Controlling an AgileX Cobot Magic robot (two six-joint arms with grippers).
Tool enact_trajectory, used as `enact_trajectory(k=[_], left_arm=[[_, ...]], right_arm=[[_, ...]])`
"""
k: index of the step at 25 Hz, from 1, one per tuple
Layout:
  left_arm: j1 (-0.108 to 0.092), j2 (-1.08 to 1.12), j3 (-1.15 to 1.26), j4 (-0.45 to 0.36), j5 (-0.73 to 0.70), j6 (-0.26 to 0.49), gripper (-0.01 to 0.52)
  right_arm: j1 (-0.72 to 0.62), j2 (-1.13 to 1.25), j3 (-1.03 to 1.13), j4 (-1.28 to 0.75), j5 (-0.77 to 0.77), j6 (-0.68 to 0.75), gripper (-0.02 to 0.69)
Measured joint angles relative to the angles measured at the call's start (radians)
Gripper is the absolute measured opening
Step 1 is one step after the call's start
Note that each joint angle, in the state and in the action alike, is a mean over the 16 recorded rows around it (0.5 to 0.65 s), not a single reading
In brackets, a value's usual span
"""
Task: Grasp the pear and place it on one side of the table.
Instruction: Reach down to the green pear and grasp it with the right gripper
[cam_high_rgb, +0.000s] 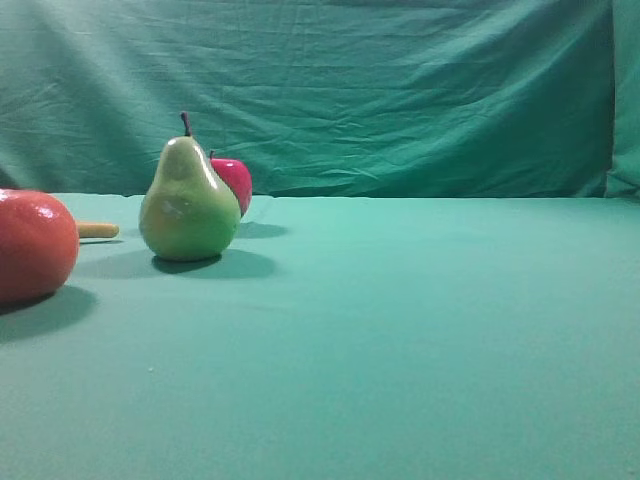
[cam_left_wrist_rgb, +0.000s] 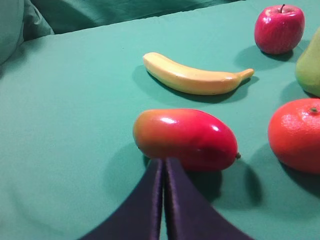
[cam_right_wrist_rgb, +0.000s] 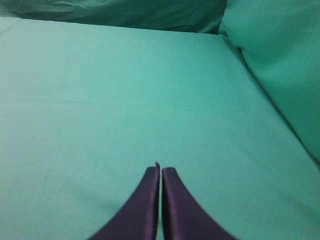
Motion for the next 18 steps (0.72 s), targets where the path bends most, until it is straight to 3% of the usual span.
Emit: enact_trajectory(k=[18], left_arm=[[0.0,0.0,0.0,0.0,0.0,0.0,0.0]], right_arm=[[0.0,0.0,0.0,-0.011,-0.002,0.0,0.0]])
